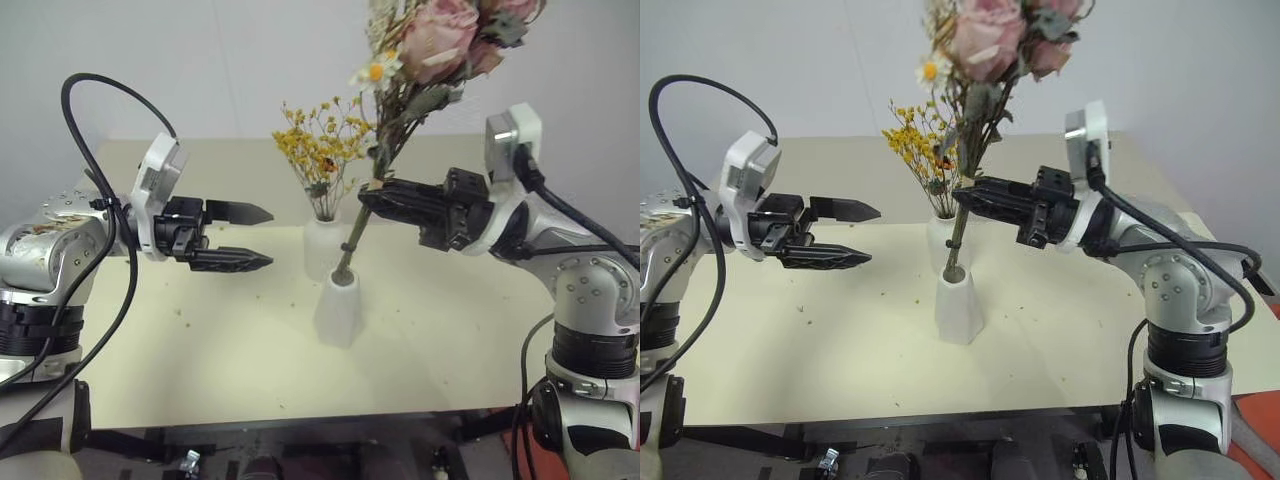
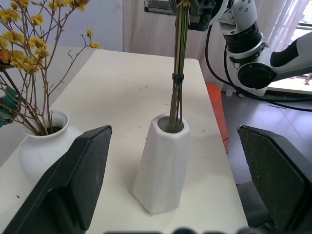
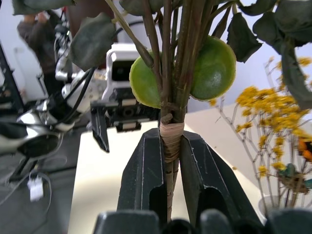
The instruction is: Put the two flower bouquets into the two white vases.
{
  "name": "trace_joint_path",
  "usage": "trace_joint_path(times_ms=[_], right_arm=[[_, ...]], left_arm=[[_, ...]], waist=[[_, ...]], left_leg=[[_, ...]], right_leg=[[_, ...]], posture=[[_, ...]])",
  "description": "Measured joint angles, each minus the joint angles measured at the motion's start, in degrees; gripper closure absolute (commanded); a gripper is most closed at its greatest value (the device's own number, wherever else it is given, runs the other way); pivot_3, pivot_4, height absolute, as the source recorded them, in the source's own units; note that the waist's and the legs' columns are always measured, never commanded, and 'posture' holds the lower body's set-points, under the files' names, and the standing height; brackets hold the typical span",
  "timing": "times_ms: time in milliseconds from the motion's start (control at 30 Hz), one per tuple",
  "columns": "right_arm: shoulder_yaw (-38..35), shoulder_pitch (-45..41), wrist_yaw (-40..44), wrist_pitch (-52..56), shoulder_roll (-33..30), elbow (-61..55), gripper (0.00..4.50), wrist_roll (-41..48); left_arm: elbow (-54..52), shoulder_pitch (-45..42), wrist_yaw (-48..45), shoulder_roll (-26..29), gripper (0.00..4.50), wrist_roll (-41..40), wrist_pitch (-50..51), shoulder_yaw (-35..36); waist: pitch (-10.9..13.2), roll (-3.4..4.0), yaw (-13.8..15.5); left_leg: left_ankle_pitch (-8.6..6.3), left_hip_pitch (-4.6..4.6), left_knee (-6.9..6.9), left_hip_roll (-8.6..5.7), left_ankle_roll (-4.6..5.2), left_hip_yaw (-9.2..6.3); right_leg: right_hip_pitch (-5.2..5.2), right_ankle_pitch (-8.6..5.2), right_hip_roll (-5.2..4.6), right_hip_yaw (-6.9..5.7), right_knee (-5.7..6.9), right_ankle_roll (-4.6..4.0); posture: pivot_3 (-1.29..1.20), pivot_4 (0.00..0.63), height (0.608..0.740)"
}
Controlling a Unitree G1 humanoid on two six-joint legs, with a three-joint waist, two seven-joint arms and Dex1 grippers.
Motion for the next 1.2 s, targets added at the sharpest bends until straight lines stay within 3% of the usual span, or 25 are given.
trace_joint_path(times_ms=[667, 1200], right_arm=[[6.5, 0.5, 5.3, -3.8, -1.3, 3.7, 4.25, -6.9], [7.0, 5.3, 5.8, -10.2, 0.5, 2.5, 4.25, -10.2]], left_arm=[[0.0, -0.2, 0.1, -0.3, 0.0, 0.0, -0.7, 0.0], [0.0, -0.2, 0.4, -0.3, 0.0, 0.0, -0.8, 0.0]], waist=[[0.0, 0.0, 0.0], [0.0, -0.01, 0.0]], left_leg=[[0.0, 0.0, 0.01, 0.0, 0.0, 0.0], [0.0, 0.05, 0.02, 0.0, 0.0, 0.0]], right_leg=[[0.0, 0.0, 0.0, 0.0, 0.01, 0.0], [0.03, -0.01, 0.0, 0.0, 0.04, 0.01]], posture=[[0.0, 0.15, 0.74], [0.0, 0.15, 0.74]])
